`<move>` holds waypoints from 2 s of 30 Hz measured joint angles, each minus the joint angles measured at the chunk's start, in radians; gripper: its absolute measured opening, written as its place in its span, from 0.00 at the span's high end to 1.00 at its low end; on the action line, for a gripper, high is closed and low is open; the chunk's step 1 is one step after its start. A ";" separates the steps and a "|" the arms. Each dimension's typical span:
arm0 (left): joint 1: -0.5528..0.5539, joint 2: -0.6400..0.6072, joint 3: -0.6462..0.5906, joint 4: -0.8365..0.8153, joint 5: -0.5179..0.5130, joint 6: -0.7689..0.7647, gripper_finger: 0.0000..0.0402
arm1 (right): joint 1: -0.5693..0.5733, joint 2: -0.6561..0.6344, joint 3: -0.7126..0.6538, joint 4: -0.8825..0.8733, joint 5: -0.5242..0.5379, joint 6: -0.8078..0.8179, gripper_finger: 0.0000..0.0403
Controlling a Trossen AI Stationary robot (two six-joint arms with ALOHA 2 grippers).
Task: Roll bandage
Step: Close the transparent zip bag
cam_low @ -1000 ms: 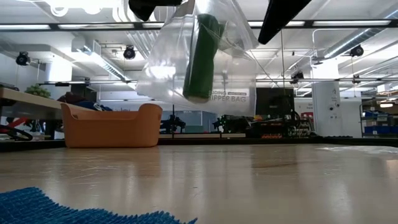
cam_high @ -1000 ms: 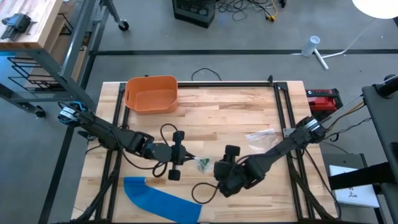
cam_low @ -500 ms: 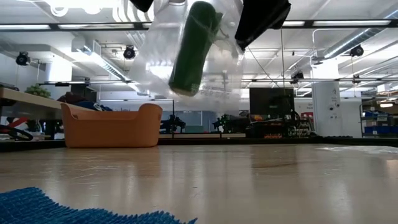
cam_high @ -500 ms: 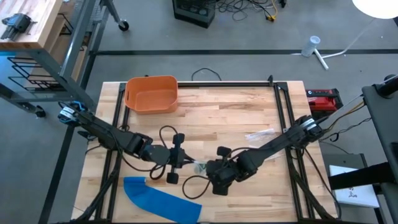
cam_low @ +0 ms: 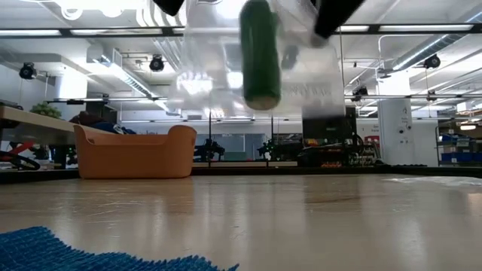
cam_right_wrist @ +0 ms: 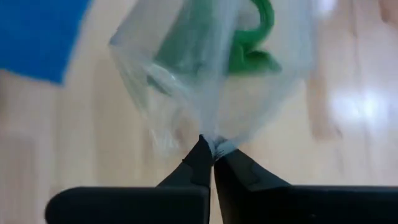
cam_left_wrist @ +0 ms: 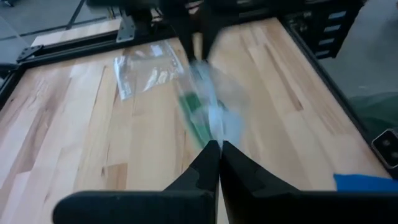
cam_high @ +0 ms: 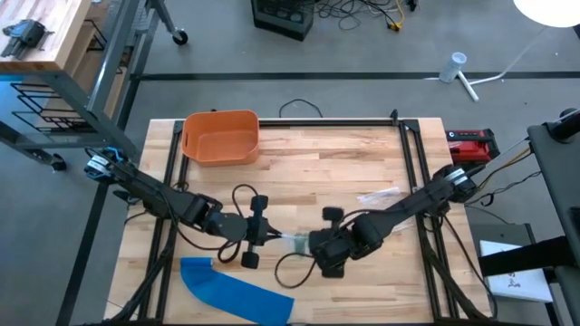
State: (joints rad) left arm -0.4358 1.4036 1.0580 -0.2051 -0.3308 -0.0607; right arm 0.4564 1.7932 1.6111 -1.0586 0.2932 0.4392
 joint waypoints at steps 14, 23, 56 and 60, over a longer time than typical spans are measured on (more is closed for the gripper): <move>0.000 0.000 0.000 -0.035 -0.001 0.003 0.99 | -0.008 -0.051 0.168 -0.220 -0.178 -0.041 1.00; 0.000 0.000 0.000 -0.087 0.000 -0.005 0.89 | -0.093 -0.068 0.349 -0.499 0.193 0.334 1.00; -0.001 0.001 -0.006 -0.172 -0.002 -0.083 0.62 | -0.193 -0.053 0.147 0.074 -0.838 -0.229 1.00; -0.001 0.001 -0.006 -0.172 -0.002 -0.083 0.64 | -0.175 -0.054 0.147 -0.100 -0.696 -0.227 1.00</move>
State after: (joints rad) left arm -0.4370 1.4048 1.0515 -0.3767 -0.3331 -0.1440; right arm 0.2811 1.7388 1.7586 -1.1584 -0.4026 0.2118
